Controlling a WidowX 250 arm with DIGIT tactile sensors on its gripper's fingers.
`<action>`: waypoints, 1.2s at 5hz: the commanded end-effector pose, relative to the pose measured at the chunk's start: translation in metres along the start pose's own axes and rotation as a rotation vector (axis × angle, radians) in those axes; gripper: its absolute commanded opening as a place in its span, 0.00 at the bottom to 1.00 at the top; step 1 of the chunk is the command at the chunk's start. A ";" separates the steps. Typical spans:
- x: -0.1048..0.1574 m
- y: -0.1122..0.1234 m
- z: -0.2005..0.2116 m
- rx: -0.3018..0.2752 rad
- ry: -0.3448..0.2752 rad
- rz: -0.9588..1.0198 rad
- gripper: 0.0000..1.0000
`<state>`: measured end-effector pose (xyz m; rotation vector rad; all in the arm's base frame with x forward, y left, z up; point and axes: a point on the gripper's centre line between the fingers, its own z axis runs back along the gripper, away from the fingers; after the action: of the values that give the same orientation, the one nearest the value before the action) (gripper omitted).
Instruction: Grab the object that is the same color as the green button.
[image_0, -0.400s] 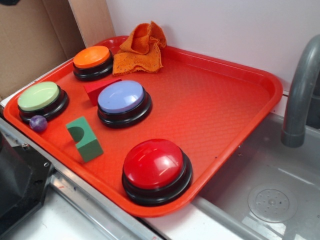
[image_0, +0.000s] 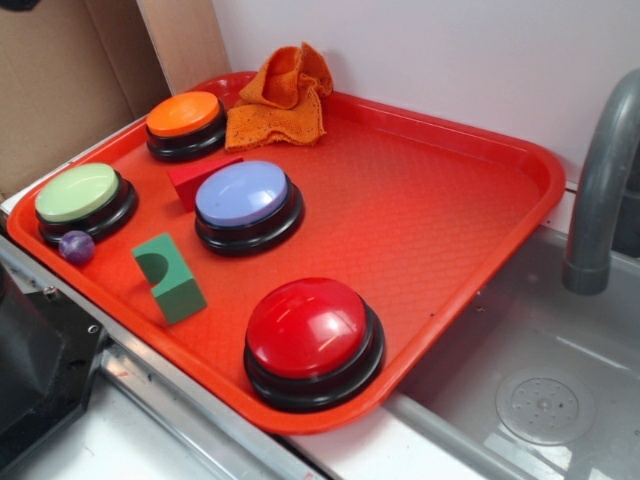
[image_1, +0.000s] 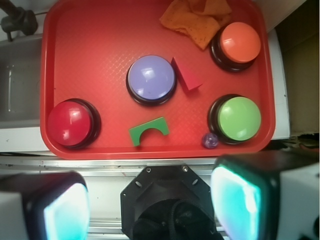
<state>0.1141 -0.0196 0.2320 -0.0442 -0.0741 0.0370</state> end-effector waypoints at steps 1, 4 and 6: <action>0.001 -0.019 -0.035 -0.031 -0.022 0.259 1.00; 0.029 -0.011 -0.131 -0.010 -0.017 0.661 1.00; 0.026 -0.006 -0.176 0.034 -0.021 0.787 1.00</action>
<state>0.1482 -0.0354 0.0558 -0.0277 -0.0564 0.8143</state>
